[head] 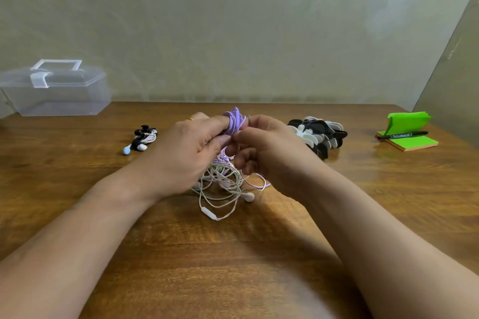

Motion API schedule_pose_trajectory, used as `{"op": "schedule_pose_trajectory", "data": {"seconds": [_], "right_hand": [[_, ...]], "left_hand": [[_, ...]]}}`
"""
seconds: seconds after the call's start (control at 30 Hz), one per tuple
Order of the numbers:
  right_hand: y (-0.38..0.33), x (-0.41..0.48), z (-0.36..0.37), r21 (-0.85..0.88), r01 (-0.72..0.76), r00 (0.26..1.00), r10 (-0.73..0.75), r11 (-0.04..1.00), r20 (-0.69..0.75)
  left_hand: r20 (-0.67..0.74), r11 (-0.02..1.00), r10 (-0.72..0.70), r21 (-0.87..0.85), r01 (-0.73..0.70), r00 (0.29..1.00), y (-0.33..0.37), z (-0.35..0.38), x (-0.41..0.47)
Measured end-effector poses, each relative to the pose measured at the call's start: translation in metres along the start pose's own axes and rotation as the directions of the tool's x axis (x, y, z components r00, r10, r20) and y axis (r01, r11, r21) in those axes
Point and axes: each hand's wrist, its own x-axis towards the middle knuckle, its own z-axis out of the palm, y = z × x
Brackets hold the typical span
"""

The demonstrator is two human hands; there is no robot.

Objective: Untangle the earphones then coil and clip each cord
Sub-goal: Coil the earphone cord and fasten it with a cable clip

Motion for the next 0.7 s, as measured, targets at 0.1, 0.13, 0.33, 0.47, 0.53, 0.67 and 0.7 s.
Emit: {"op": "schedule_pose_trajectory", "data": {"seconds": [0.1,0.13,0.33,0.47,0.53,0.67,0.7], "right_hand": [[-0.005,-0.002,-0.001,0.012,0.005,1.000,-0.005,1.000,0.008],[-0.007,-0.002,-0.002,-0.014,0.019,1.000,-0.019,1.000,-0.016],[-0.003,0.014,-0.055,-0.729,0.015,0.860,-0.381,0.685,-0.340],[0.014,0.029,-0.095,-0.919,-0.223,0.883,-0.333,0.326,-0.332],[0.018,0.033,-0.098,-0.941,-0.260,0.904,-0.287,0.219,-0.316],[0.017,0.038,-0.094,-0.953,-0.291,0.906,-0.296,0.081,-0.302],[0.017,0.038,-0.094,-0.953,-0.291,0.904,-0.303,0.087,-0.303]], "left_hand": [[0.026,0.998,0.050,0.022,-0.050,0.998,-0.001,0.000,0.001],[0.033,0.996,0.077,0.052,-0.079,0.996,-0.001,0.001,0.001],[0.049,0.955,-0.173,-0.237,0.179,0.984,0.002,0.006,0.002],[0.058,0.705,-0.310,-0.656,0.271,0.949,0.003,0.008,0.006],[0.057,0.556,-0.340,-0.793,0.249,0.939,0.003,0.009,0.008],[0.067,0.468,-0.365,-0.849,0.245,0.929,0.004,0.008,0.009],[0.064,0.483,-0.364,-0.840,0.247,0.929,0.004,0.007,0.009]]}}
